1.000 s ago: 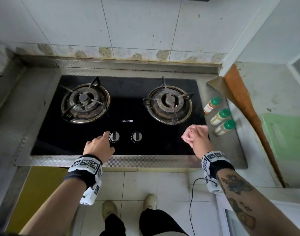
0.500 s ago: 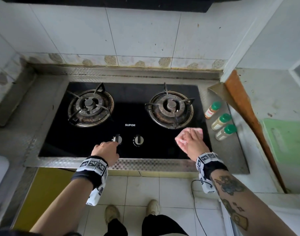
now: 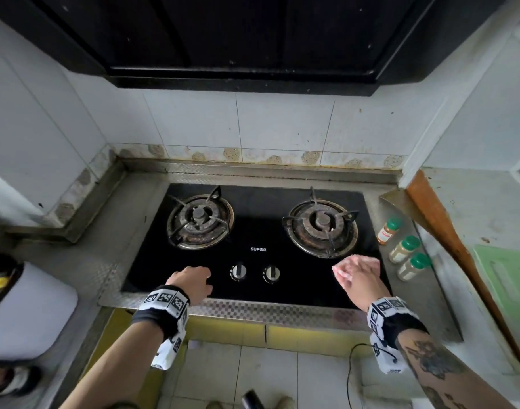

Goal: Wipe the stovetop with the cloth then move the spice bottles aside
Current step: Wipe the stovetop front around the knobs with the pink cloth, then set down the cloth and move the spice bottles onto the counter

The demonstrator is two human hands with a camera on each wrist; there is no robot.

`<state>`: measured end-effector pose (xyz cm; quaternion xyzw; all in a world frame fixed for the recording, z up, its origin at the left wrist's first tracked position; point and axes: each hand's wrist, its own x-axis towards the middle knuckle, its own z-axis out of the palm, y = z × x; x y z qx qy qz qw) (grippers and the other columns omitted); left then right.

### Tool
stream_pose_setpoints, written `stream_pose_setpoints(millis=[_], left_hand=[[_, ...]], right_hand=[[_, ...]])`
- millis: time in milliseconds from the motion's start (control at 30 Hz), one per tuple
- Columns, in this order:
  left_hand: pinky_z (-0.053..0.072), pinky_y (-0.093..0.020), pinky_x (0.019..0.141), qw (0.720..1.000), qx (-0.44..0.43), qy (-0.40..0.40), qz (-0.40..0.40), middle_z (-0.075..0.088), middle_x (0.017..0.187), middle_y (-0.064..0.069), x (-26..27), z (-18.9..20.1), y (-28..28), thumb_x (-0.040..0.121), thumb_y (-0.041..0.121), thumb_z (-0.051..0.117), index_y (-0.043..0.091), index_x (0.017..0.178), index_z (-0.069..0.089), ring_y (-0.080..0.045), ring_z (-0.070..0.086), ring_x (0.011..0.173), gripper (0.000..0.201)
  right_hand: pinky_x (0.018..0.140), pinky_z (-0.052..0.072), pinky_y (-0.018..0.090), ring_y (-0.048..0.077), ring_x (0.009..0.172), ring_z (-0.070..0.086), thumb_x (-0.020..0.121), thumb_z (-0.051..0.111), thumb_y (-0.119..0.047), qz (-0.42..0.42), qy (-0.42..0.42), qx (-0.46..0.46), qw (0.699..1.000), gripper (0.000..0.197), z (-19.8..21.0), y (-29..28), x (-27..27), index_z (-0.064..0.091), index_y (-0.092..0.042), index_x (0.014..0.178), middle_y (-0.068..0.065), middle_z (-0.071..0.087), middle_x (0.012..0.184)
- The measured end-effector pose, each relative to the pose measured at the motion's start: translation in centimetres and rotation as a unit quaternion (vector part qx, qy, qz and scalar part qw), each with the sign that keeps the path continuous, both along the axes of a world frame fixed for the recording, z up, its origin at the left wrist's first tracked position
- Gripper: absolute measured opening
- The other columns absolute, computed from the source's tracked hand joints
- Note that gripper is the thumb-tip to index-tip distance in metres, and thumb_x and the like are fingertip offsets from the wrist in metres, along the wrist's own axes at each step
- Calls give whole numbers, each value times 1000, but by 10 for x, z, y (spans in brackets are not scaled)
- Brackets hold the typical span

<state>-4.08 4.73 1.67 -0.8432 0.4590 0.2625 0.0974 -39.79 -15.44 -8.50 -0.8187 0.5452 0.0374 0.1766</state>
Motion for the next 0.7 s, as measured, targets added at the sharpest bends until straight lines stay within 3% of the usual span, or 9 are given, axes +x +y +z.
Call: stream_pose_setpoints(millis=[67,133,267,367,433,533,700], left_hand=[[48,-36,96,1000,-6,1,1,62,129,-8,7,5,1,93,36,50,22,135,51,-29,60,116,45],[49,-37,97,1000,-23,10,3,63,127,-7,16,7,4,90,39,51,24,134,52,-28,60,115,47],[51,-37,95,999,-19,29,-9,66,124,-4,34,-5,11,89,41,52,23,132,54,-25,62,112,47],[51,-36,95,999,-27,27,-33,66,123,-4,32,-3,3,91,36,52,21,130,56,-25,62,112,42],[50,-36,95,997,-45,35,-47,66,123,-4,22,1,-11,90,34,52,21,128,57,-25,61,113,40],[51,-37,95,992,-73,44,-94,67,120,-5,-6,7,-38,87,36,53,23,123,60,-27,62,112,39],[52,-39,92,982,-89,45,-158,66,120,-5,-61,15,-83,87,36,51,24,126,57,-29,62,111,41]], right_hand=[[90,47,38,19,107,57,83,31,-44,5,-19,-30,999,37,4,3,1,61,-26,94,-6,60,107],[90,47,40,16,105,55,87,47,-37,17,-64,-63,996,19,36,25,11,62,-25,86,-9,63,99],[86,47,41,16,101,51,90,53,-28,-5,-118,-95,988,12,77,53,18,62,-21,86,-9,65,95],[82,52,37,12,108,54,92,53,-36,-21,-124,-63,990,17,77,58,6,63,-27,102,-11,65,109],[80,54,37,16,102,61,91,50,-44,-37,-117,-46,991,29,82,63,-2,59,-29,114,-9,65,116],[84,50,38,28,100,62,92,53,-26,-107,-84,-26,990,30,88,62,-17,59,-13,118,4,66,116],[84,46,37,35,107,58,89,61,-24,-203,-65,-28,977,40,88,42,-44,50,-6,124,17,57,123]])
